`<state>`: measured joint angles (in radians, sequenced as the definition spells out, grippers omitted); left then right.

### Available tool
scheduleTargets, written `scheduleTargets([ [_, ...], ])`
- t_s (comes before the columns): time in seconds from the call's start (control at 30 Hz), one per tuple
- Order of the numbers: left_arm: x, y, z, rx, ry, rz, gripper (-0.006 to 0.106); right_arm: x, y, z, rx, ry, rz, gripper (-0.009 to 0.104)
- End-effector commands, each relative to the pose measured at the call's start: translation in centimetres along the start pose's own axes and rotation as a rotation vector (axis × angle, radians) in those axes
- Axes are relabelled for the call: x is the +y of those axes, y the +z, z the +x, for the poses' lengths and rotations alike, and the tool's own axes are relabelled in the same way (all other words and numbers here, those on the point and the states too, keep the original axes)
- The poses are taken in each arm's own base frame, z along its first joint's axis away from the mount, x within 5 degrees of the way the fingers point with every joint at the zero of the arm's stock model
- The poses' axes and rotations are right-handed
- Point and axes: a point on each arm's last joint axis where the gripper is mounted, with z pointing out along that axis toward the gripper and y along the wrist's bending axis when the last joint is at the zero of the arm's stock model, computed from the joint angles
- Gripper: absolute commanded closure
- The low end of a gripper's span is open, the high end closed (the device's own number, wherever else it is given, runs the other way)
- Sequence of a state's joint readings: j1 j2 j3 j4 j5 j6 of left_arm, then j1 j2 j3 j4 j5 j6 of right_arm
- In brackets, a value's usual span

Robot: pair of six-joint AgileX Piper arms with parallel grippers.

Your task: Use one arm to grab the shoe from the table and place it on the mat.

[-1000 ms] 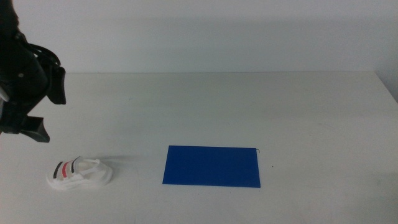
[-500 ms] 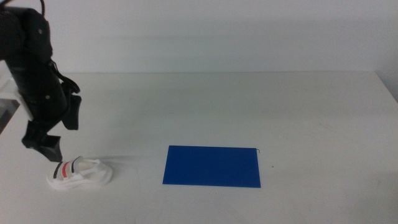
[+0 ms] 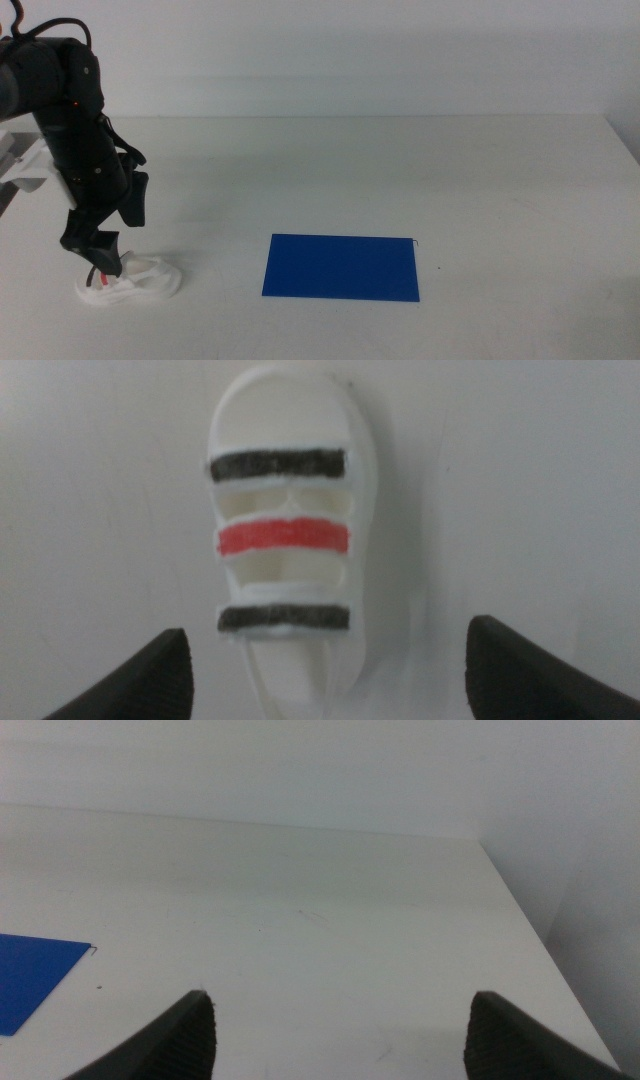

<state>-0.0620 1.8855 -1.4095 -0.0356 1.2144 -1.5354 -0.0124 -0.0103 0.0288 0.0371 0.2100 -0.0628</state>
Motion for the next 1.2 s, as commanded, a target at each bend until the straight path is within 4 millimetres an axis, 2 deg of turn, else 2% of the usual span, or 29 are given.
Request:
scheduleTargets([
  [0.0,1.1,-2.4,0.5,0.023,-0.01,-0.019,0.007,-0.1,-0.2,-0.6,-0.097,-0.017,0.008,0.031],
  [0.27,2.8,-2.6,0.5,0.027,-0.055,-0.035,0.007,-0.1,-0.2,-0.6,-0.097,-0.017,0.008,0.031],
  [0.67,1.7,0.7,0.2,0.006,-0.059,-0.065,0.01,-0.1,-0.2,-0.6,-0.097,-0.017,0.008,0.031],
  [0.93,1.4,1.8,-0.2,-0.034,-0.043,-0.097,0.025,-0.1,-0.2,-0.6,-0.097,-0.017,0.008,0.031],
  [1.07,1.3,2.3,-0.2,-0.039,-0.042,-0.111,0.036,-0.1,-0.2,-0.6,-0.097,-0.017,0.008,0.031],
  [1.17,1.3,2.3,-0.2,-0.034,-0.043,-0.114,0.05,-0.1,-0.2,-0.6,-0.097,-0.017,0.008,0.031],
])
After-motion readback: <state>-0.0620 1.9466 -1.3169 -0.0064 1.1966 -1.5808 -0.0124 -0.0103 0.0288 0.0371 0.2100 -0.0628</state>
